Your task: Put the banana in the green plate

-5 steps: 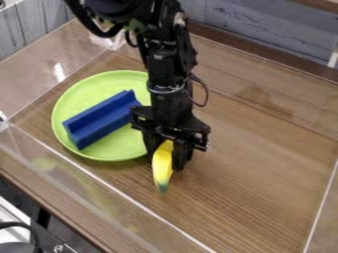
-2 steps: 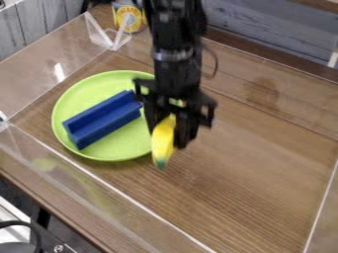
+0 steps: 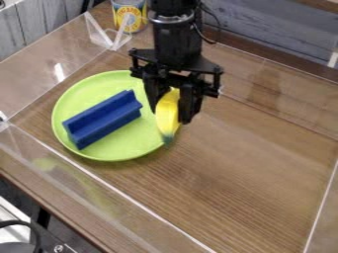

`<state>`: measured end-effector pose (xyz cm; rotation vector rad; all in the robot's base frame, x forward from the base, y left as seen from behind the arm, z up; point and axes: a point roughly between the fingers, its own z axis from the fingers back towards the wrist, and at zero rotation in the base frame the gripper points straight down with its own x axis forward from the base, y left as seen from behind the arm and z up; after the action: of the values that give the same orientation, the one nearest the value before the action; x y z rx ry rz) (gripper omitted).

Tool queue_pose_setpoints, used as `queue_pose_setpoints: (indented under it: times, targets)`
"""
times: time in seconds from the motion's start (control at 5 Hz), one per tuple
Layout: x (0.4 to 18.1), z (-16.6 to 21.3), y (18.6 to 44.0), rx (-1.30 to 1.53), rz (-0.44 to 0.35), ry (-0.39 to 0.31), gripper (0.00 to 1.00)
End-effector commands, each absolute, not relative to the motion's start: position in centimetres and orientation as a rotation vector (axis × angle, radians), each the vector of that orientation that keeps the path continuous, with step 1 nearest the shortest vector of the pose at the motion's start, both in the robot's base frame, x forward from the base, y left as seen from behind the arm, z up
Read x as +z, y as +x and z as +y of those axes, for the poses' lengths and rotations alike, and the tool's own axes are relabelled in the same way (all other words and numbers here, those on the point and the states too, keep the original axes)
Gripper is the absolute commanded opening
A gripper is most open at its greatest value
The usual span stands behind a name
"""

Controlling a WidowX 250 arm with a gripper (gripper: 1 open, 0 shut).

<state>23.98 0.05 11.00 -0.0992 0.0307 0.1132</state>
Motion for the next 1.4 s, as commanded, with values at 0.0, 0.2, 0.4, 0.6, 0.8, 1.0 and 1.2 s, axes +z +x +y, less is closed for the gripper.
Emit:
queue_pose_setpoints:
  times: [0.0,0.2,0.4,0.6,0.8,1.0,1.2]
  targets:
    - [13.7,-0.1,24.5,0.120,-0.044,-0.091,0.00]
    - [15.8,-0.4,24.2,0.127,-0.058,-0.087,0.00]
    - [16.7,0.1,24.3,0.116,-0.072,-0.083,0.00]
    - [16.9,-0.3,23.4,0.095,-0.073,-0.077,0.00]
    - [17.1,0.8,22.7,0.053,-0.072,-0.072,0.00]
    - [17.0,1.9,22.5,0.055,-0.073,-0.069,0.00]
    - [16.5,3.8,21.9,0.059,-0.071,-0.062,0.00]
